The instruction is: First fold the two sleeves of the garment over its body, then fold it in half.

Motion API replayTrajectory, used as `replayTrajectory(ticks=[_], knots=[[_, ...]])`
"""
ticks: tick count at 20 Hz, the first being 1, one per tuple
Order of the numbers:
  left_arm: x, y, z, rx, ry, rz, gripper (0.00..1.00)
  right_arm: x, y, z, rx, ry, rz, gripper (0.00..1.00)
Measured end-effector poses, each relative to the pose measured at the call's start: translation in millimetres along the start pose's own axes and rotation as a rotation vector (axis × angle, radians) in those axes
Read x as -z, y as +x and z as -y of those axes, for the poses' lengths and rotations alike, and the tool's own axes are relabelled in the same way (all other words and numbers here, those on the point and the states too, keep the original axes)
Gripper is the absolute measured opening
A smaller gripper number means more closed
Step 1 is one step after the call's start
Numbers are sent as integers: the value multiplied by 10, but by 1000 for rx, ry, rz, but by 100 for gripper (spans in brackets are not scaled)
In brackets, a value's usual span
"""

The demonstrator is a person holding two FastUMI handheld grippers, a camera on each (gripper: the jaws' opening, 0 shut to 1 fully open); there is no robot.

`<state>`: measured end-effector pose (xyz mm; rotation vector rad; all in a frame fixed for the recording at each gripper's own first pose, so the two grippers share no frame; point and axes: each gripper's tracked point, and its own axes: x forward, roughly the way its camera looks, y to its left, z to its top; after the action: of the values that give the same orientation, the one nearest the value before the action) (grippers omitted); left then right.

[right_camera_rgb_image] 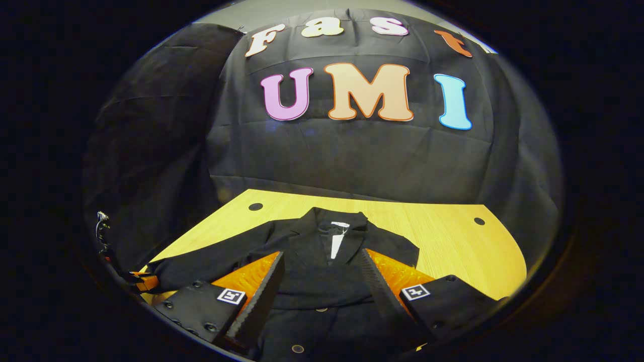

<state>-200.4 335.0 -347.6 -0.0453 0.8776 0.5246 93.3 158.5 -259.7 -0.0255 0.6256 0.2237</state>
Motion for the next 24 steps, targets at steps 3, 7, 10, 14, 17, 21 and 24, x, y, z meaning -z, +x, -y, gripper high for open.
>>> replayTrajectory(ticks=[3, 7, 10, 14, 17, 21, 24], knots=[[-15, 12, 13, -19, -25, -20, 0, -25, -64, 109, 1, 15, 13, 96], [-232, -36, 56, -17, -127, -27, 0, -34, -186, 247, 0, 21, 39, 96], [-602, -84, 167, -1, -113, 40, 0, -39, -297, 387, 12, 22, 63, 96], [-1104, -137, 540, 68, -58, 129, 0, -84, -461, 569, 27, 42, 108, 96], [-1435, -199, 953, 149, -50, 170, 0, -61, -586, 731, 44, 59, 122, 96], [-1716, -226, 1415, 225, 2, 213, 0, 35, -722, 997, 72, 104, 124, 96], [-1844, -263, 1733, 266, 59, 233, 0, 115, -821, 1199, 95, 133, 126, 96]])
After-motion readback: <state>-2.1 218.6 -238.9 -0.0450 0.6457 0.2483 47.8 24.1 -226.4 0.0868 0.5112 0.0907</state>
